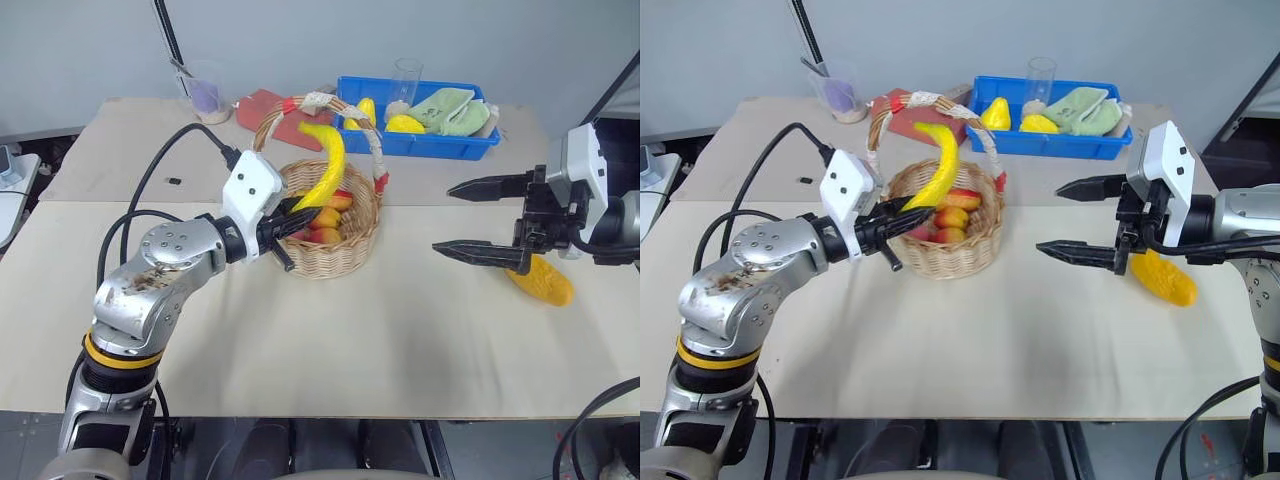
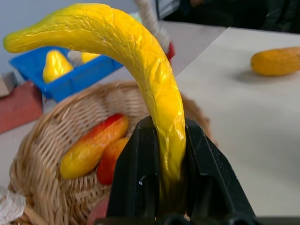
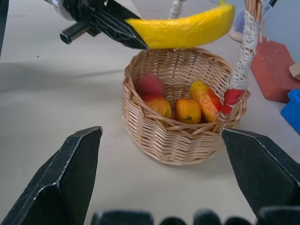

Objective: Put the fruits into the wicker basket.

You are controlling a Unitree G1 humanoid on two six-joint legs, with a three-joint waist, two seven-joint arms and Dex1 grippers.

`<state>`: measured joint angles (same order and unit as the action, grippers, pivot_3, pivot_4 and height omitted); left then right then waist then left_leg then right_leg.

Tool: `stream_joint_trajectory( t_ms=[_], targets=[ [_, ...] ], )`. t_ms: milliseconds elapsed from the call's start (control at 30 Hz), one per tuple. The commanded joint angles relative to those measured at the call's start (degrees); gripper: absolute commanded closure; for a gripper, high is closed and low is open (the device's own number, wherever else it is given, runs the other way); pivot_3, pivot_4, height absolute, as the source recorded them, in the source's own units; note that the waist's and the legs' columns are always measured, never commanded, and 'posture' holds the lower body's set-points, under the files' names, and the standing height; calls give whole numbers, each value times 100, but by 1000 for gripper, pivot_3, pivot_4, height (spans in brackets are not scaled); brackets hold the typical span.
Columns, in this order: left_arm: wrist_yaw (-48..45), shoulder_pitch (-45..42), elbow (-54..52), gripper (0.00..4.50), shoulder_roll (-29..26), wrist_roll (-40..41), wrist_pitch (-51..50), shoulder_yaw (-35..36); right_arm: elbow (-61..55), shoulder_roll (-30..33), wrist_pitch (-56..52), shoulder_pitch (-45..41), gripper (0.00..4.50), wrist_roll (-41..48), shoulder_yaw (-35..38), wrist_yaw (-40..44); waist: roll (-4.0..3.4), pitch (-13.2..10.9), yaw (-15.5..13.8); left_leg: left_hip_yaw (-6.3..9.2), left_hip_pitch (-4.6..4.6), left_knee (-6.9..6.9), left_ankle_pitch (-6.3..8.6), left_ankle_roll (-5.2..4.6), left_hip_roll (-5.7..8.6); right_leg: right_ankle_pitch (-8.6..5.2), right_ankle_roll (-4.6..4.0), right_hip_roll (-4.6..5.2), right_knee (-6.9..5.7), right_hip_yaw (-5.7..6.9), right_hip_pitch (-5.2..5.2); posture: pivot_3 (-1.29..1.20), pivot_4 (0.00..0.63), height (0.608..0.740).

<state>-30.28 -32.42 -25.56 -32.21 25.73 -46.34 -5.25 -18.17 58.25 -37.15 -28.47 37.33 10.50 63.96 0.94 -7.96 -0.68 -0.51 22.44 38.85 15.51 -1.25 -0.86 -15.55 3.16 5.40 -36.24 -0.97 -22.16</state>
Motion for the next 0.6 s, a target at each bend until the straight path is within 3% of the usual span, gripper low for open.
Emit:
stream_joint_trajectory(
  t_ms=[33,233,400,600],
  targets=[
    [-23,-281,171,3034,56,-251,327,-26,-86,2,23,-54,0,87,256,-121,0,0,-1,0,1,0,0,0,0,0,0,0,1,0,0,0,150,740],
    [-288,-308,342,60,32,-300,508,3,-5,21,85,-7,0,-45,274,-281,1,-1,-1,0,3,1,0,0,1,0,0,1,1,0,0,0,150,740],
    [-1080,-71,101,60,-366,80,543,217,256,232,288,452,0,-460,430,-322,0,0,-1,0,4,1,0,0,0,0,0,1,1,0,-1,0,150,740],
    [-2492,268,-387,60,-1083,1094,571,616,1088,621,580,972,0,-1114,576,-357,0,-1,2,-4,5,1,0,1,-1,0,0,1,2,-2,-4,0,150,740]
  ],
)
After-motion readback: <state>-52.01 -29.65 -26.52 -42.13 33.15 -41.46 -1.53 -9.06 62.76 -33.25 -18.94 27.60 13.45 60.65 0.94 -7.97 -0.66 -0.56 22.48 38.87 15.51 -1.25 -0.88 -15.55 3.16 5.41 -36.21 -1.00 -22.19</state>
